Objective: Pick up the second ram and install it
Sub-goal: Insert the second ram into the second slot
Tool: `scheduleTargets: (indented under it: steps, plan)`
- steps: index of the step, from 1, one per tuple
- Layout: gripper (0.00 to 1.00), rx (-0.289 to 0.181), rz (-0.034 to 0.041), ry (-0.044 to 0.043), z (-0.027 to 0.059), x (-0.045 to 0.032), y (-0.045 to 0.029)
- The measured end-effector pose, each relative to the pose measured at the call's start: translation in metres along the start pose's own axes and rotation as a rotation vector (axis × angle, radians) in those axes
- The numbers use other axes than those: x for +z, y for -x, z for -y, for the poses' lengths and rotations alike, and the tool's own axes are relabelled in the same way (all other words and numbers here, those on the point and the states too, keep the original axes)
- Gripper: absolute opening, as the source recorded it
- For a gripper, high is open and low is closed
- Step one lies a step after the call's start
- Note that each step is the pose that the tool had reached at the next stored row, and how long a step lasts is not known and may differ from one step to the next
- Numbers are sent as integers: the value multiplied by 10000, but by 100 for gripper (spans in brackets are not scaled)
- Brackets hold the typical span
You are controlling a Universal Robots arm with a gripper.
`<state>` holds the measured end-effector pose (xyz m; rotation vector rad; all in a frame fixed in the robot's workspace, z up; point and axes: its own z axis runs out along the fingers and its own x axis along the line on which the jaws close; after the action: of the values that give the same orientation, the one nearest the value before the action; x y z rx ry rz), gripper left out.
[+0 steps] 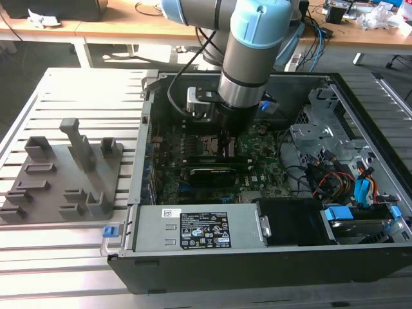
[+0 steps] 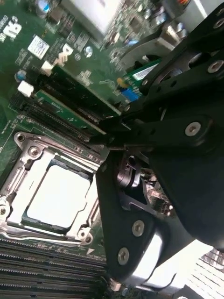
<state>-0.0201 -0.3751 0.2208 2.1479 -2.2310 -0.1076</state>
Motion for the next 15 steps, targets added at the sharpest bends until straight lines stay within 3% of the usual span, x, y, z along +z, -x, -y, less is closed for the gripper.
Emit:
scheduleTargets:
  steps: [2, 3, 5, 10, 11, 13, 15]
  plan:
    - [22, 4, -33, -23, -23, -259, 39]
    - [20, 5, -57, -30, -29, -323, 77]
    - [11, 5, -59, -32, -34, -354, 145]
    - [11, 5, -56, -40, -35, -353, 146]
    - [11, 6, -54, -139, -36, -353, 147]
    - [11, -3, -38, -509, -37, -351, 146]
    - [11, -5, -37, -516, -37, -352, 146]
